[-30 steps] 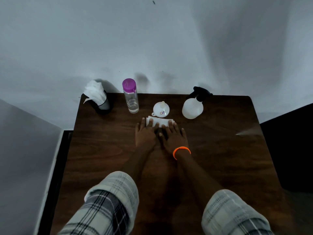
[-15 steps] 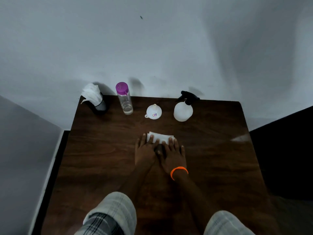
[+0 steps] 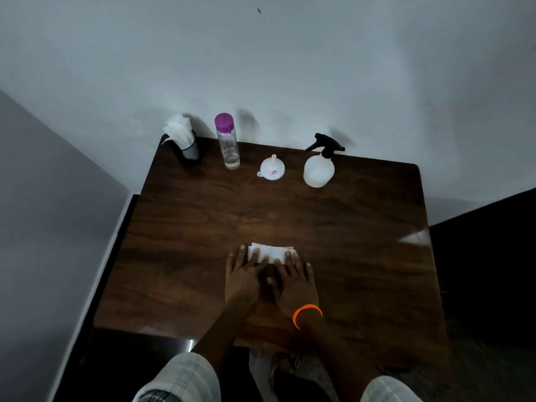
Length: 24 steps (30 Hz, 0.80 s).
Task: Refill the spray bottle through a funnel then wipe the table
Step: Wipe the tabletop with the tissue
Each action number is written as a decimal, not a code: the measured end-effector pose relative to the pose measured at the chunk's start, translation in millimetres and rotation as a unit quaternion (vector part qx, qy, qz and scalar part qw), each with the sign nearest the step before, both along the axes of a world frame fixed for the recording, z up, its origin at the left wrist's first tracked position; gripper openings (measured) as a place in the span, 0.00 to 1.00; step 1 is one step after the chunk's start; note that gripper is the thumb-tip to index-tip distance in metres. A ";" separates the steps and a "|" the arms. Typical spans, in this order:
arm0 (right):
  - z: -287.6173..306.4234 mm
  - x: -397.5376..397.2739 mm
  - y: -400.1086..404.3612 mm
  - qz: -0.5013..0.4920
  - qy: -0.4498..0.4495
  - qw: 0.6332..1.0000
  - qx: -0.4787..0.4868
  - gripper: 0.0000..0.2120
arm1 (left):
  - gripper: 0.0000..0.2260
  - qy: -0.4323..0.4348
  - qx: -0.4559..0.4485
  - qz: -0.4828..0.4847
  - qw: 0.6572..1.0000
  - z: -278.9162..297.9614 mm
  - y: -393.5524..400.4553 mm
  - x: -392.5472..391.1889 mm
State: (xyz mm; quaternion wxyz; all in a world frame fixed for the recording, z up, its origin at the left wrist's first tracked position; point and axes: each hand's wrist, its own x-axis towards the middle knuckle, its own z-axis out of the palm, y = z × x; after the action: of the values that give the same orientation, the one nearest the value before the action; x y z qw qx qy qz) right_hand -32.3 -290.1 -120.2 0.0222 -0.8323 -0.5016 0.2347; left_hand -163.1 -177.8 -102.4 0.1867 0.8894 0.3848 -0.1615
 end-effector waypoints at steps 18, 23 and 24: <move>7.0 -25.7 -154.4 0.047 -0.015 0.998 -0.028 0.26 | 0.24 0.023 -0.025 0.007 0.999 6.9 -173.8 -25.6; 8.2 -23.9 -162.2 -0.003 -0.007 0.999 -0.038 0.24 | 0.24 0.025 -0.034 -0.012 0.999 7.1 -171.5 -11.7; 9.4 -22.7 -157.8 -0.006 -0.002 0.999 -0.042 0.24 | 0.24 0.025 -0.031 -0.015 0.999 8.0 -167.5 -8.6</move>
State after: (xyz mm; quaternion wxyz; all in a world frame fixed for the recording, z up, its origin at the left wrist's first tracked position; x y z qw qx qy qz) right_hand -55.0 -447.9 -110.9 -0.0127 -0.8360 -0.4865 0.2536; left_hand -171.8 -345.3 -94.3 0.2022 0.8846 0.3704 -0.1986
